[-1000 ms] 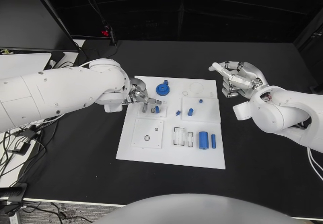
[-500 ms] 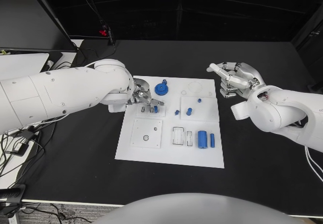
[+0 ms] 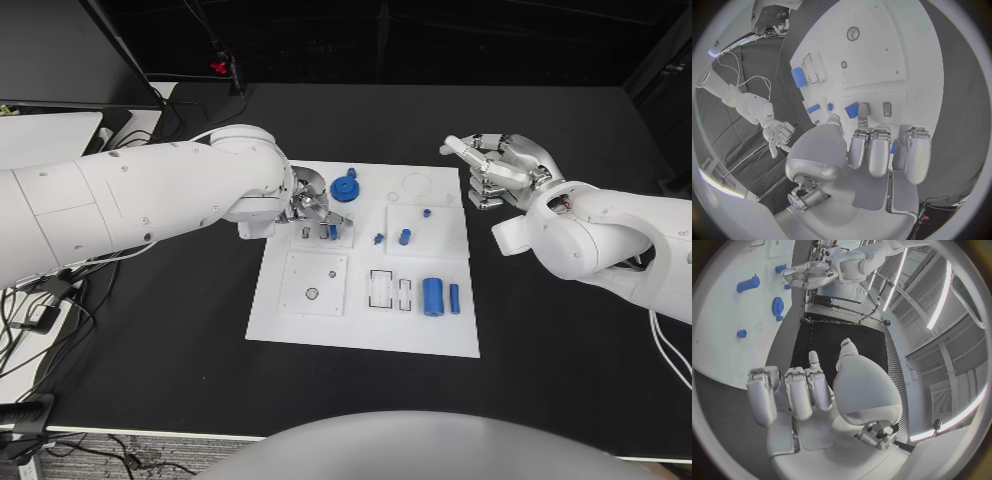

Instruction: Assemble the parts on the task board

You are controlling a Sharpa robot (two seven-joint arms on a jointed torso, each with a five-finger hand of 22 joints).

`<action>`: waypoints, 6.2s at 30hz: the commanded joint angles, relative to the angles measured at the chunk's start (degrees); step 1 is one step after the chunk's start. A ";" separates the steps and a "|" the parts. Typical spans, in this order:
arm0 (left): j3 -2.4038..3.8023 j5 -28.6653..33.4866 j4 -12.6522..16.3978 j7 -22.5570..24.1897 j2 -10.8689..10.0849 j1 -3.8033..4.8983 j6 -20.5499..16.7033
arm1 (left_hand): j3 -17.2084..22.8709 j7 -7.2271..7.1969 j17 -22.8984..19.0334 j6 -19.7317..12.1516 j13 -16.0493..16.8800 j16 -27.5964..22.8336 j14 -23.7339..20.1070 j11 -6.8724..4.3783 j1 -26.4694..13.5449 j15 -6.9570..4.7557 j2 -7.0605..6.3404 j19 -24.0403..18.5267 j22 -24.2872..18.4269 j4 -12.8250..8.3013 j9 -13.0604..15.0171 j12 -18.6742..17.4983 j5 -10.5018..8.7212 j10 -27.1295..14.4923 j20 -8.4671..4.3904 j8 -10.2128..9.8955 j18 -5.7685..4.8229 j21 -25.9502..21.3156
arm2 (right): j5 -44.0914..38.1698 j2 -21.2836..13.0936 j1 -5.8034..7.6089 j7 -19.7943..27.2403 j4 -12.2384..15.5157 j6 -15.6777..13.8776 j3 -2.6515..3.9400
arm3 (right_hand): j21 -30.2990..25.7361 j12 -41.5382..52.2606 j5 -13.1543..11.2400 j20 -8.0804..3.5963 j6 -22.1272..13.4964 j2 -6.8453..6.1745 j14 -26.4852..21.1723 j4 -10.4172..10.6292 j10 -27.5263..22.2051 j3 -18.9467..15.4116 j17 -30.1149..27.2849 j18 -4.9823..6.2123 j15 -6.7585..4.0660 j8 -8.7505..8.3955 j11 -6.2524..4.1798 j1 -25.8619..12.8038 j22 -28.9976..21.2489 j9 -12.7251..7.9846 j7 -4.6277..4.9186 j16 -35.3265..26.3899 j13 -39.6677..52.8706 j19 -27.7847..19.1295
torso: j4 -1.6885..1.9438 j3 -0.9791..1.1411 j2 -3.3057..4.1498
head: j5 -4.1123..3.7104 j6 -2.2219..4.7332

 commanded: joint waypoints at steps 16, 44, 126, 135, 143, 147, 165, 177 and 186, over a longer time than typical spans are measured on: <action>0.04 0.38 -1.30 -1.25 1.13 -0.44 1.46 | 1.08 -0.32 15.08 0.93 15.09 0.05 6.00 -0.85 5.73 -0.71 0.00 5.98 15.08 -0.04 1.83 0.20 4.77 6.01 -0.75 -2.30 -0.81 0.18 | 0.13 0.18 0.00 -0.57 -0.05 -0.23 0.00 | 0.17 0.15 0.80 0.07 -0.50 0.80 6.05 -0.08 6.07 -0.31 15.09 -0.39 0.14 0.47 0.12 0.30 15.07 -0.24 2.39 0.14 15.08 6.24 | 0.08 -0.01 -0.01 | -0.30 -0.38; 0.05 0.37 -1.13 0.69 0.38 -0.53 -0.45 | 15.10 -0.34 15.08 1.62 15.09 0.05 6.00 -0.96 22.55 -1.06 -4.13 5.98 15.08 -1.93 6.13 0.20 22.00 6.01 -1.00 -5.80 -0.81 0.18 | 0.10 -0.13 -0.33 -1.83 -0.29 -0.40 -0.03 | 0.17 0.15 1.11 0.09 -0.62 0.88 6.05 -0.08 6.07 -0.30 15.09 -0.39 0.16 0.53 0.14 0.42 15.07 -0.33 2.42 0.14 15.08 6.24 | 0.15 -0.01 -0.03 | -0.74 -0.64; 0.05 1.69 -1.53 -0.01 -1.06 -0.34 0.56 | 19.08 -0.13 15.08 1.85 15.09 0.05 6.00 -0.72 17.98 -0.92 -5.77 5.98 15.08 0.08 8.91 0.20 15.53 6.01 -0.54 -7.92 -0.81 0.18 | 0.10 -0.08 -0.70 -2.80 -0.58 -0.33 -0.07 | 0.17 0.15 1.10 0.14 -0.99 1.27 6.05 0.09 6.07 -0.39 15.09 -0.39 0.21 0.66 0.20 0.22 15.07 -0.56 2.50 0.14 15.08 6.24 | 0.04 0.00 -0.02 | -0.72 -1.57; 0.05 1.69 -1.85 -0.16 -0.83 -0.40 1.18 | 19.20 -0.11 15.08 1.78 15.09 0.05 6.00 -0.71 17.91 -0.91 -5.59 5.98 15.08 0.11 8.98 0.20 15.29 6.01 -0.54 -8.00 -0.81 0.18 | 0.10 -0.10 -0.70 -2.85 -0.55 -0.32 -0.07 | 0.17 0.15 1.10 0.14 -0.99 1.27 6.05 0.09 6.07 -0.39 15.09 -0.39 0.21 0.66 0.20 0.22 15.07 -0.56 2.50 0.14 15.08 6.24 | 0.02 0.03 -0.05 | -0.72 -1.67; 0.05 1.69 -1.96 -0.56 -0.58 -0.47 2.39 | 19.24 -0.03 15.08 1.63 15.09 0.05 6.00 -0.64 17.63 -0.87 -5.53 5.98 15.08 0.13 9.09 0.20 14.72 6.01 -0.54 -8.18 -0.81 0.18 | 0.10 -0.16 -0.70 -2.94 -0.49 -0.30 -0.07 | 0.17 0.15 1.08 0.15 -1.02 1.31 6.05 0.10 6.07 -0.42 15.09 -0.39 0.21 0.69 0.21 0.16 15.07 -0.59 2.50 0.14 15.08 6.24 | 0.04 0.03 -0.02 | -0.77 -1.69; 0.05 1.69 -2.00 -0.51 -0.52 -0.49 2.65 | 19.16 0.07 15.08 1.30 15.09 0.05 6.00 -0.55 17.36 -0.82 -5.66 5.98 15.08 0.12 9.17 0.20 14.23 6.01 -0.57 -8.42 -0.81 0.18 | 0.10 -0.19 -0.70 -2.96 -0.45 -0.29 -0.07 | 0.17 0.15 1.08 0.15 -1.04 1.34 6.05 0.11 6.07 -0.44 15.09 -0.39 0.22 0.70 0.21 0.12 15.07 -0.60 2.51 0.14 15.08 6.24 | 0.04 0.05 -0.02 | -0.79 -1.74; 0.04 1.69 -2.23 -0.52 -0.25 -0.54 2.59 | 18.90 0.36 15.08 0.49 15.09 0.05 6.00 -0.29 16.68 -0.64 -5.79 5.98 15.08 0.15 9.35 0.20 12.97 6.01 -0.64 -8.92 -0.81 0.18 | 0.10 -0.17 -0.70 -3.15 -0.47 -0.20 -0.07 | 0.17 0.15 1.05 0.16 -1.07 1.40 6.05 0.14 6.07 -0.48 15.09 -0.39 0.22 0.73 0.22 0.01 15.07 -0.63 2.51 0.14 15.08 6.24 | 0.06 0.02 0.00 | -0.93 -1.92; 0.04 1.69 -2.41 -0.52 -0.13 -0.61 2.06 | 18.78 0.42 15.08 0.27 15.09 0.05 6.00 -0.21 16.40 -0.57 -5.72 5.98 15.08 0.11 9.47 0.20 12.27 6.01 -0.65 -9.03 -0.81 0.18 | 0.10 -0.12 -0.70 -3.20 -0.54 -0.14 -0.07 | 0.17 0.15 1.05 0.16 -1.07 1.40 6.05 0.14 6.07 -0.48 15.09 -0.39 0.22 0.73 0.22 0.01 15.07 -0.63 2.51 0.14 15.08 6.24 | 0.03 0.00 -0.01 | -0.92 -1.98; 0.04 1.69 -2.42 -0.54 -0.08 -0.66 2.46 | 18.65 0.50 15.08 0.09 15.09 0.05 6.00 -0.15 16.16 -0.53 -5.71 5.98 15.08 0.16 9.53 0.20 11.78 6.01 -0.65 -9.14 -0.81 0.18 | 0.10 -0.12 -0.70 -3.23 -0.55 -0.15 -0.07 | 0.17 0.15 1.05 0.16 -1.07 1.40 6.05 0.14 6.07 -0.48 15.09 -0.39 0.22 0.73 0.22 0.01 15.07 -0.63 2.51 0.14 15.08 6.24 | 0.03 0.02 -0.02 | -0.90 -2.04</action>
